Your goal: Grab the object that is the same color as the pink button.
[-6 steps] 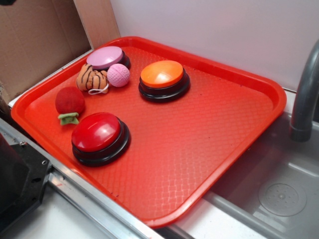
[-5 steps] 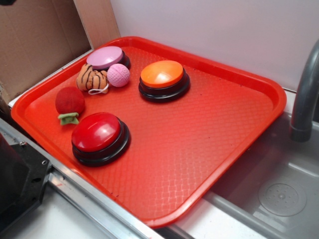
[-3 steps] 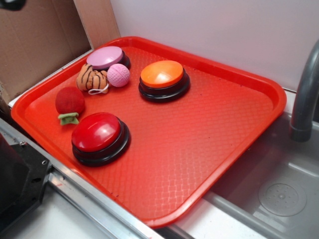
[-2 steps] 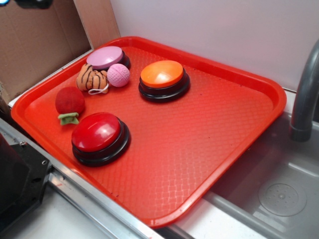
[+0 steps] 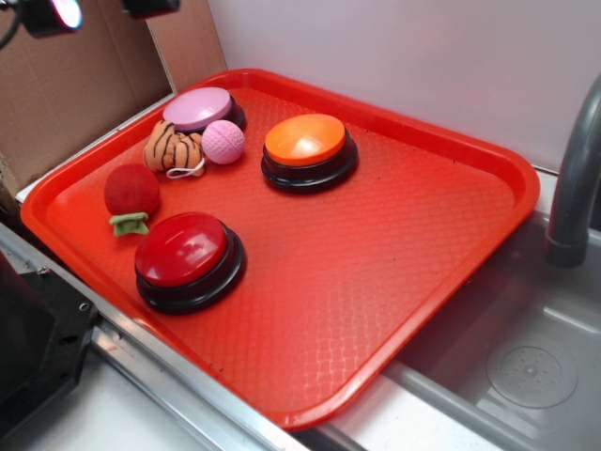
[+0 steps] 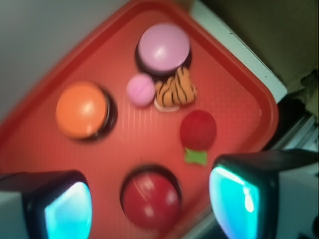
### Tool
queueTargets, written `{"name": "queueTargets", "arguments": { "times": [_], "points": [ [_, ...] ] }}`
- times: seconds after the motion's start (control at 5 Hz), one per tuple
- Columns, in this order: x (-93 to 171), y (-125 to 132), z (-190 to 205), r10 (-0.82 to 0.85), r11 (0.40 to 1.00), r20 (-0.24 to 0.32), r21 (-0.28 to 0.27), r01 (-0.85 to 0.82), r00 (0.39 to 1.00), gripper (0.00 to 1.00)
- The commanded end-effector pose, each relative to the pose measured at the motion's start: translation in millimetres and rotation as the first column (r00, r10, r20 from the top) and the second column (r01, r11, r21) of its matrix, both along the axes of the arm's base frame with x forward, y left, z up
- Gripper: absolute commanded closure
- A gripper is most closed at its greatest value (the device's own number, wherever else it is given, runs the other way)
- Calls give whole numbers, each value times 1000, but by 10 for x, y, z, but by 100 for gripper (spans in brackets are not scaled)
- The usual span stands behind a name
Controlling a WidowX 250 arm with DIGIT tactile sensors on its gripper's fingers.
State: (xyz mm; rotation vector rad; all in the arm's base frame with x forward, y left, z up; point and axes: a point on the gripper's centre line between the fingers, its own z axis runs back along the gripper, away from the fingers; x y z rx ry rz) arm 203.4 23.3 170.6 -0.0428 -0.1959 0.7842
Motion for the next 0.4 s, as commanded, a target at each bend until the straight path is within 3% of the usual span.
{"name": "queueTargets", "arguments": {
  "times": [0.0,0.2],
  "points": [
    [409,357,-383,279,955,43,95,-282,959,0],
    [564,462,-650,382,912,94,121,-392,919,0]
  ]
}}
